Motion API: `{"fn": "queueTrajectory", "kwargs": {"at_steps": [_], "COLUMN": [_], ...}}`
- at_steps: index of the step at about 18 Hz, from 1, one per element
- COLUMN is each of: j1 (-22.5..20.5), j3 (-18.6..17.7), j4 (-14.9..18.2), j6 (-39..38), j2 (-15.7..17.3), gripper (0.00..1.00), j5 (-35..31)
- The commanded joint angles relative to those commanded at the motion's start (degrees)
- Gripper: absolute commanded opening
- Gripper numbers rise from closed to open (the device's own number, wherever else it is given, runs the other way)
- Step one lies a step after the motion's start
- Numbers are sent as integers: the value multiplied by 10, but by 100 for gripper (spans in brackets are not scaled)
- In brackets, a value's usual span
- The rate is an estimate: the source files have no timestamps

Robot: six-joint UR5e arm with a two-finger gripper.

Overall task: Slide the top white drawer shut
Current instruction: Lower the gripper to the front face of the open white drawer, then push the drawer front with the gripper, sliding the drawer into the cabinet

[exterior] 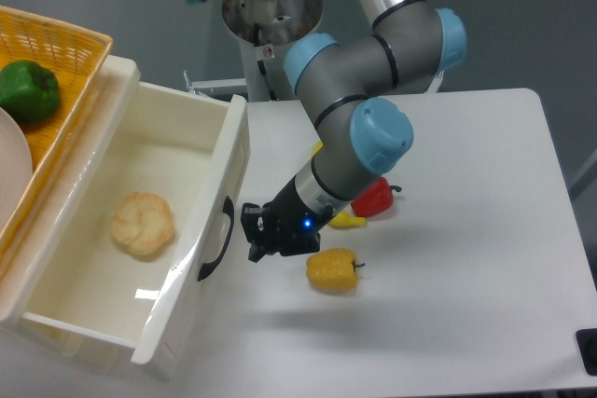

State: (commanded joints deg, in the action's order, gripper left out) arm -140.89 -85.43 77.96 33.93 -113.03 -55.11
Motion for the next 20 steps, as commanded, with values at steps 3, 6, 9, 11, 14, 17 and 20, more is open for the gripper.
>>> {"fn": "queueTrajectory", "kwargs": {"at_steps": [3,6,9,11,14,17,20], "j1": [4,8,11,12,16,18,23], "j3": [0,0,0,-1,0,-1,-1], "j4": [9,11,11,12,19,23,27], "j6": [0,-1,-5,-9,-9,-9,-10], "j2": [1,5,5,10,13,13,18], "gripper": [0,0,0,0,0,0,0], "j5": [1,1,2,4,5,5,5]}}
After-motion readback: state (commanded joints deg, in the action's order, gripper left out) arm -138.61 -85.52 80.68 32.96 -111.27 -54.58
